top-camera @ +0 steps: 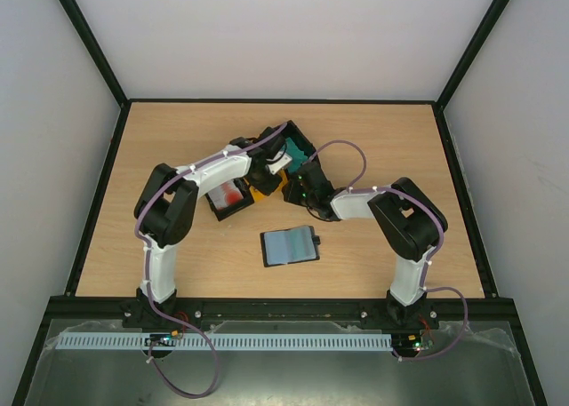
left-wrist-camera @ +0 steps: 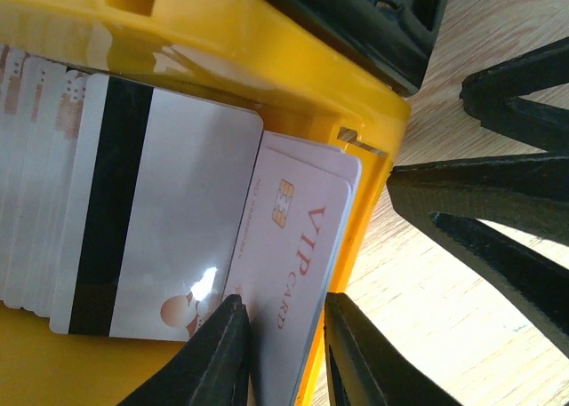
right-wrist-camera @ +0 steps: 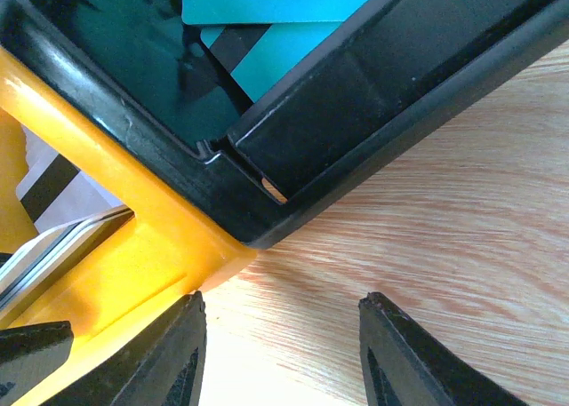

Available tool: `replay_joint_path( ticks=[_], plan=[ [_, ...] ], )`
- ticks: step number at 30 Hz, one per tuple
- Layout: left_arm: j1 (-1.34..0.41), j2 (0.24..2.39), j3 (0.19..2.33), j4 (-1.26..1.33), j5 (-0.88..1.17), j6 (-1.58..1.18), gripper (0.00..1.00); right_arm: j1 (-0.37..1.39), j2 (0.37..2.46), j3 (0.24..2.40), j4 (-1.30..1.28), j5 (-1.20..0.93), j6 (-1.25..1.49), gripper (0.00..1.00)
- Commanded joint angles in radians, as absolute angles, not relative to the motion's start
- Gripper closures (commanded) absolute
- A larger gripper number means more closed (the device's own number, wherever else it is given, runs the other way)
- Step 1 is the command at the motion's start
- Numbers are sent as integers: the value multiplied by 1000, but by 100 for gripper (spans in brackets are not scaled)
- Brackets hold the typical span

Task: Put the credit cards into the card holder
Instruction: Pick up the credit card from the storage box.

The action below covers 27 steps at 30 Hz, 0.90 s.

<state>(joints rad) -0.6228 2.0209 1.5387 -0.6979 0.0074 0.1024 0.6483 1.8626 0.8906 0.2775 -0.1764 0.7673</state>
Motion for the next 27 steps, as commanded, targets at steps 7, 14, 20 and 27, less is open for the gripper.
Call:
replay_joint_path(
  ticks=[7, 14, 20, 27],
  plan=[
    [-631, 1976, 1513, -761, 60, 102, 80, 645, 1889, 854, 167, -155, 769, 52],
    [-628, 1967, 1510, -767, 76, 107, 75, 646, 1888, 854, 168, -154, 768, 52],
    [-624, 1970, 1509, -767, 75, 107, 80, 646, 1885, 855, 169, -153, 769, 52],
    [-622, 1958, 1513, -764, 65, 106, 93, 646, 1883, 856, 169, -153, 768, 52]
  ],
)
